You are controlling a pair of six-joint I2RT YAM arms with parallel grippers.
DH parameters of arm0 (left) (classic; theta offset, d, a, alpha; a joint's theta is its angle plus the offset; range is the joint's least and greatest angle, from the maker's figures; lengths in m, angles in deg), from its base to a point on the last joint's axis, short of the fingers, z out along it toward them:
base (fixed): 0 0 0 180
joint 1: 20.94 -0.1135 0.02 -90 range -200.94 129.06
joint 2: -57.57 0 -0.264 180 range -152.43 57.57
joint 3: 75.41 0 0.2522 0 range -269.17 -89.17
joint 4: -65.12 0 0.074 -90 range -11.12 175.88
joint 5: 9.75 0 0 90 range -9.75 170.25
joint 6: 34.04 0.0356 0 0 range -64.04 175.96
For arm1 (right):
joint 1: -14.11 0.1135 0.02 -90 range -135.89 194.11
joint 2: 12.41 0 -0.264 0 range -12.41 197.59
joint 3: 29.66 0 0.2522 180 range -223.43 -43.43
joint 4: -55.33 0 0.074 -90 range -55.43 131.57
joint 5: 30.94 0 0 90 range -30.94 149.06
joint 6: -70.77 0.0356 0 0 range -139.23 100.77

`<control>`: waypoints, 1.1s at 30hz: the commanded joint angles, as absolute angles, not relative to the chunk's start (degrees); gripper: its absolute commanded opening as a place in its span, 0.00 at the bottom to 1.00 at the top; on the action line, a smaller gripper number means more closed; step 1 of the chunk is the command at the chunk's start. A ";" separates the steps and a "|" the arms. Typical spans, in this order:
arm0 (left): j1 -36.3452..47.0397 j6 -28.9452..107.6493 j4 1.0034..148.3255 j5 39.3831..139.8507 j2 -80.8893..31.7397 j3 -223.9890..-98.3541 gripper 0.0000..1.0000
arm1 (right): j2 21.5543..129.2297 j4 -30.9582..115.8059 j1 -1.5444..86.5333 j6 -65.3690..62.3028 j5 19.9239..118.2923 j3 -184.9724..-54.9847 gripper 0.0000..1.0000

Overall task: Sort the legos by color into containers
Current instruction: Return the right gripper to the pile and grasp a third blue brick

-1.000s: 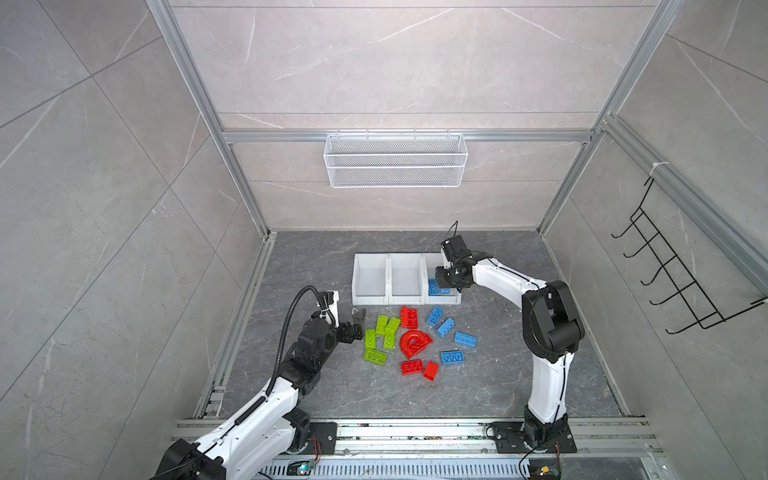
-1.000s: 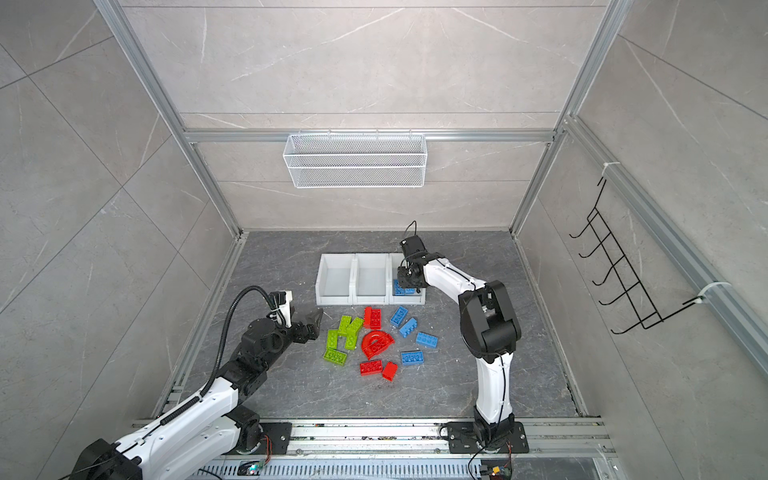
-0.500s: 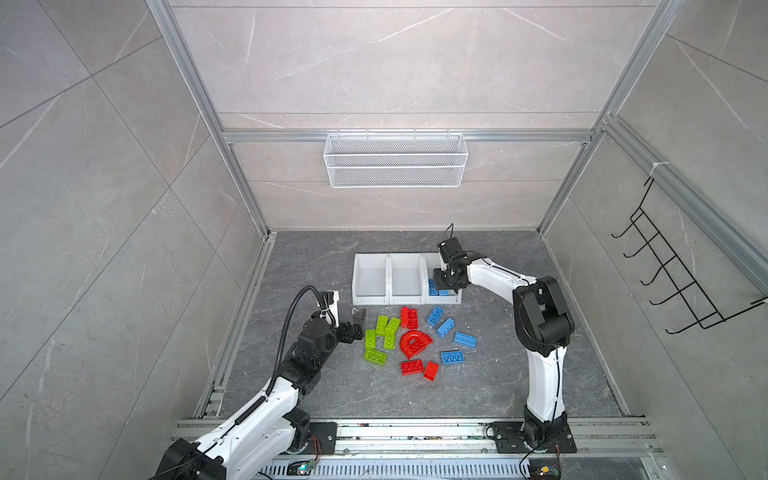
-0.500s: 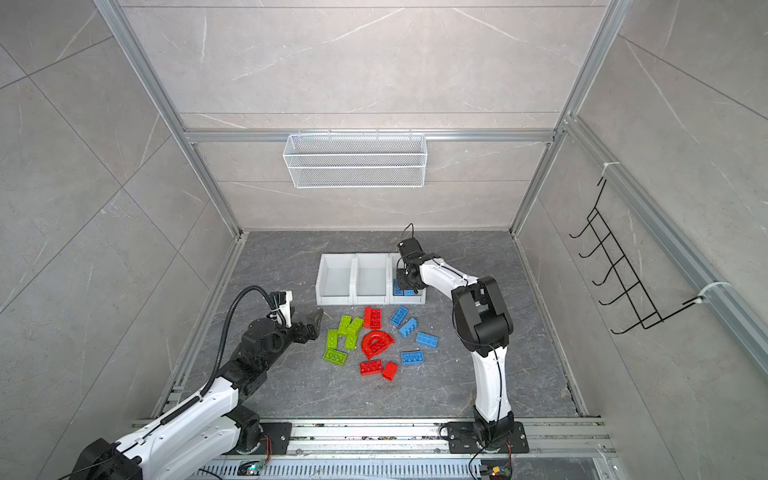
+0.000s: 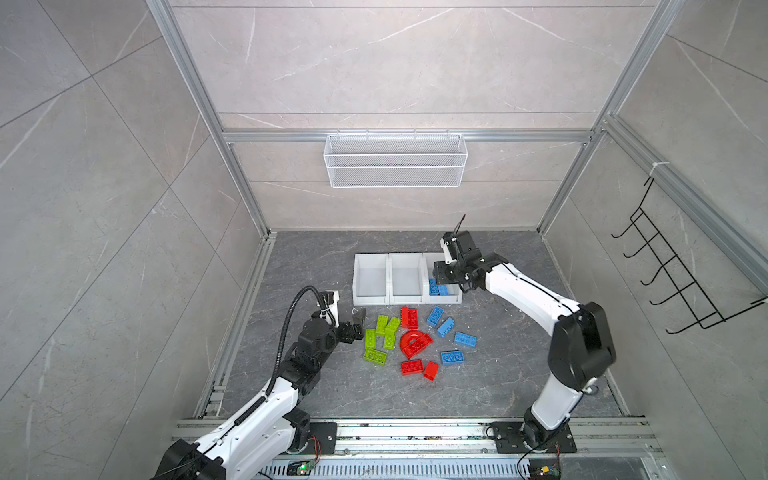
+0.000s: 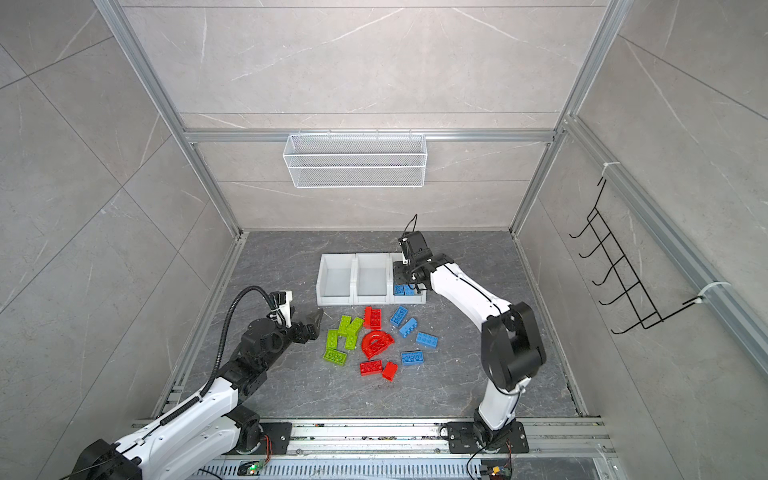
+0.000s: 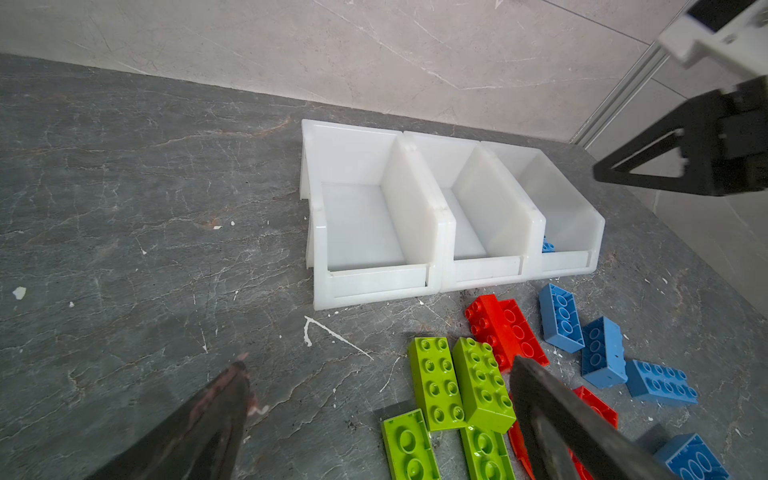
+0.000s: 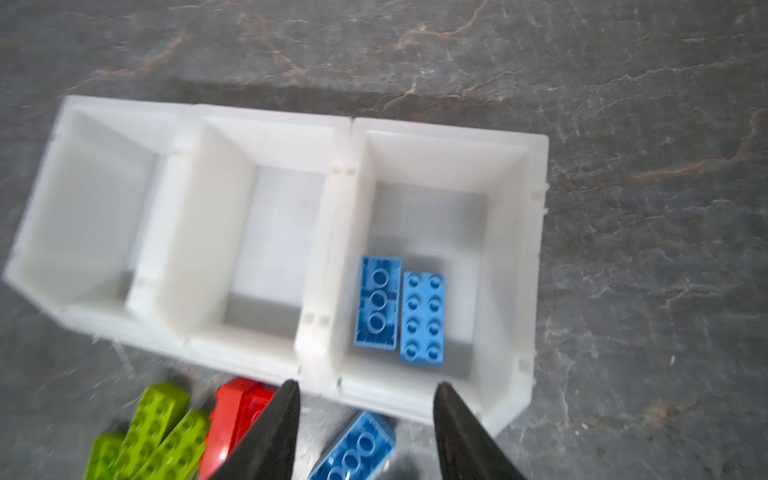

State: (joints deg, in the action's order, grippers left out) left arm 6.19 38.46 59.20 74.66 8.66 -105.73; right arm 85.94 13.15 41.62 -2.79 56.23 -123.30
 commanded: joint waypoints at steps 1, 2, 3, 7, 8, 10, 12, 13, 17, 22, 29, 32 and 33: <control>6.43 39.44 56.92 75.61 9.28 -106.77 1.00 | 78.55 11.80 42.76 -0.67 59.01 -115.00 0.57; 6.39 39.43 56.67 75.60 9.06 -106.75 1.00 | 76.79 12.39 42.92 0.80 59.42 -112.13 0.57; 6.40 39.44 56.55 75.55 8.73 -106.80 1.00 | 75.03 13.05 43.06 2.00 60.02 -109.08 0.57; 6.42 39.19 56.91 76.15 8.17 -107.28 1.00 | 68.76 16.69 45.50 7.65 60.12 -98.17 0.57; 6.47 39.17 56.91 76.37 8.25 -107.32 1.00 | 67.59 18.11 46.34 9.46 59.81 -95.57 0.57; 6.46 39.02 56.66 76.94 8.37 -107.18 1.00 | 66.42 19.72 47.55 11.51 59.74 -92.32 0.58; 6.43 38.91 56.15 77.26 8.05 -107.06 1.00 | 66.17 21.71 48.62 12.83 59.50 -89.74 0.59; 6.47 38.92 55.97 77.42 7.80 -107.09 1.00 | 66.41 22.26 48.86 13.14 59.54 -89.25 0.59; 6.45 38.67 55.81 79.01 6.36 -107.78 1.00 | 69.58 23.13 49.36 12.61 58.75 -89.79 0.60; 6.43 38.56 54.83 79.36 6.57 -106.89 1.00 | 74.09 23.66 49.44 11.15 57.85 -92.67 0.61; 6.44 39.05 55.42 78.85 7.10 -107.10 1.00 | 78.70 24.08 49.44 9.47 56.70 -95.02 0.61; 6.42 38.74 54.99 78.70 6.74 -106.82 1.00 | 80.54 24.07 49.36 9.57 55.60 -95.63 0.61; 6.42 38.58 54.91 78.74 6.48 -106.82 1.00 | 80.87 24.07 49.29 9.84 54.99 -95.50 0.61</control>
